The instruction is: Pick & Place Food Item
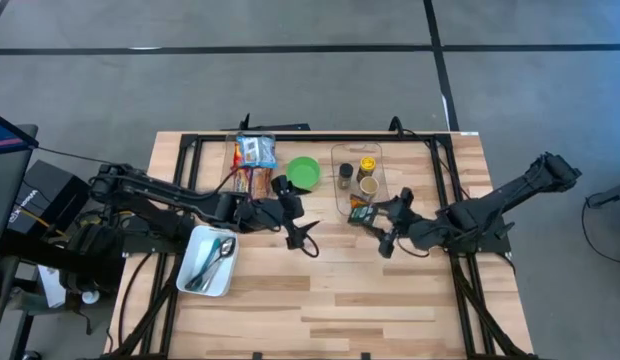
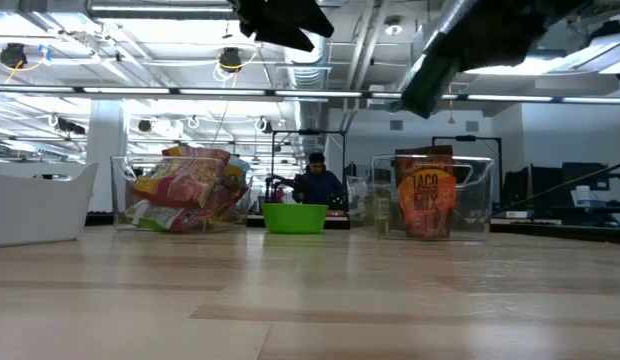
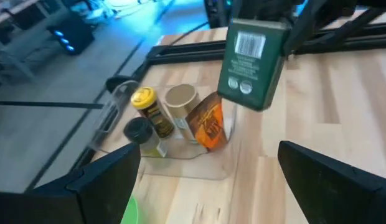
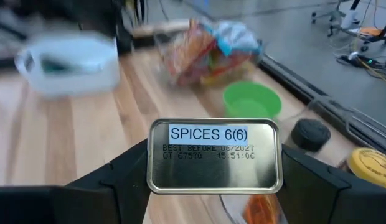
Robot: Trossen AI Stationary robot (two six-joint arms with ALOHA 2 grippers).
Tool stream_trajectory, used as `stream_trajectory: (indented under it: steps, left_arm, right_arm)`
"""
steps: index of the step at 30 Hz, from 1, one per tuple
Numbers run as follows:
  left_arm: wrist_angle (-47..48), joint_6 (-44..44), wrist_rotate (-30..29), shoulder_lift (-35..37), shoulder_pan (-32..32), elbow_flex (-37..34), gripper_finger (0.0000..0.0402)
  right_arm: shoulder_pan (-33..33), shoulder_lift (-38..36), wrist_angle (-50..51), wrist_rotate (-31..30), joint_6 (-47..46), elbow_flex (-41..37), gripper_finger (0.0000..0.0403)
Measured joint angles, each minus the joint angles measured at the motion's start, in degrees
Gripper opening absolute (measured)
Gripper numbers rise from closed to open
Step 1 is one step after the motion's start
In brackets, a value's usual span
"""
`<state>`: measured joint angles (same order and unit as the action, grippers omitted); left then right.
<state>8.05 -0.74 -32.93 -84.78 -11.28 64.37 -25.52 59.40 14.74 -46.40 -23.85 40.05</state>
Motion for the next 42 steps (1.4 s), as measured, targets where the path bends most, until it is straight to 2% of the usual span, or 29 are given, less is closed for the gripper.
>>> stream_trajectory:
  steps: [6,11,19,28,37,39,42]
  left_arm:
    - [-7.1,-0.4,-4.8,-0.2,-0.8,-5.4,0.0374]
    - [-18.6,-1.5,-5.9,-0.2,-0.8,-11.7,0.0374]
    - [-46.2,-8.0,-6.7,-0.9,-0.6,-20.9,0.0374]
    - [-58.8,-17.2,-6.5,-6.9,-0.6,-21.7,0.0374]
    - [-71.8,-26.5,-6.2,-11.7,0.3,-21.6,0.0374]
    - [-73.7,-27.1,-4.9,-11.8,0.9,-21.6,0.0374]
    - [-75.6,-27.0,0.2,-11.8,1.8,-21.6,0.0374]
  right_arm:
    - [0.6,-5.8,-9.5,-0.1,0.2,-3.9,0.0271]
    - [1.9,-8.1,-14.5,0.8,0.2,-4.6,0.0271]
    - [6.4,-7.6,-26.0,12.1,-1.0,-4.7,0.0271]
    - [11.5,-7.6,-31.7,19.7,-11.9,-4.6,0.0271]
    - [14.0,-7.6,-31.6,22.4,-18.9,-4.6,0.0271]
    - [14.2,-6.6,-31.9,22.6,-19.8,-4.6,0.0271]
    - [14.4,-5.5,-32.1,22.7,-20.1,-4.6,0.0271]
